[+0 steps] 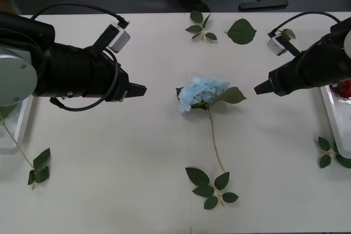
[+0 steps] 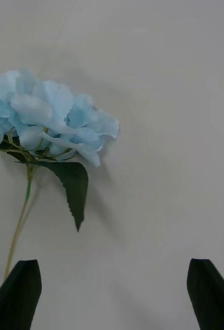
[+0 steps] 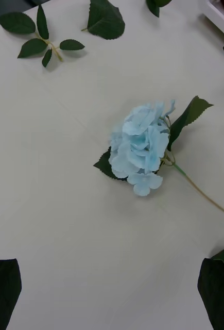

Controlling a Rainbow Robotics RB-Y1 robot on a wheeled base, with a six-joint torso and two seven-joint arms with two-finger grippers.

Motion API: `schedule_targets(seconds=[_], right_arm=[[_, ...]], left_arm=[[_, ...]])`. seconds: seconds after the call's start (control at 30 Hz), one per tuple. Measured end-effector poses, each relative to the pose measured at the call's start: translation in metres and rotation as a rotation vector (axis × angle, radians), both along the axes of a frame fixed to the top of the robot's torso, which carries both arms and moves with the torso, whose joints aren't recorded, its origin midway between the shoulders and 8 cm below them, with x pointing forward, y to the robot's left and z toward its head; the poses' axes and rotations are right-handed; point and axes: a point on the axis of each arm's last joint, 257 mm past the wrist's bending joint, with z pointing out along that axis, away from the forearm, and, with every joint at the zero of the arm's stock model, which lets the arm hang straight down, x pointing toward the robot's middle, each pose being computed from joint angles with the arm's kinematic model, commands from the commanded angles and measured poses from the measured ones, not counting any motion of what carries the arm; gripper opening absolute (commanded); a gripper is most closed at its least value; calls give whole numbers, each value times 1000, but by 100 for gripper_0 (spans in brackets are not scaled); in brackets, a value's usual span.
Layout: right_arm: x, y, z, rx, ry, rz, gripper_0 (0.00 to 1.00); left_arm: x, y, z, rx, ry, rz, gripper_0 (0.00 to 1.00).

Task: Place the red flowers into the right box and the blue flowers into the left box. If a person shows an open palm, hand one flower to the person first, then continue sorting.

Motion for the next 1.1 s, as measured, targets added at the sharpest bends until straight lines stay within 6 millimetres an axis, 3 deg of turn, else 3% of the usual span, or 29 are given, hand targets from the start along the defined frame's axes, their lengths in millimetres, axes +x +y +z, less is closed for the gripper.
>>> schedule_targets(seconds=[0.17,0.37,0.57,0.7,0.9,1.1], right_arm=[[-25,22,-5,-34,26,-113,82],[-45,38,-27,-28,102,-343,82],[-53,31,-53,-193,29,-374,82],[-59,38,-68,-178,53,-503,82],[-65,73,-75,-159,60,-489,84],[-59,95,-86,-110,92,-565,85]], left_arm=[[-11,23,7,39,-95,-132,100],[-24,34,10,-142,-125,-235,100],[-39,56,-3,-153,-321,-438,100],[-52,65,-3,-304,-229,-387,100],[-68,54,5,-548,-73,-311,100],[-77,35,-7,-619,-12,-301,100]])
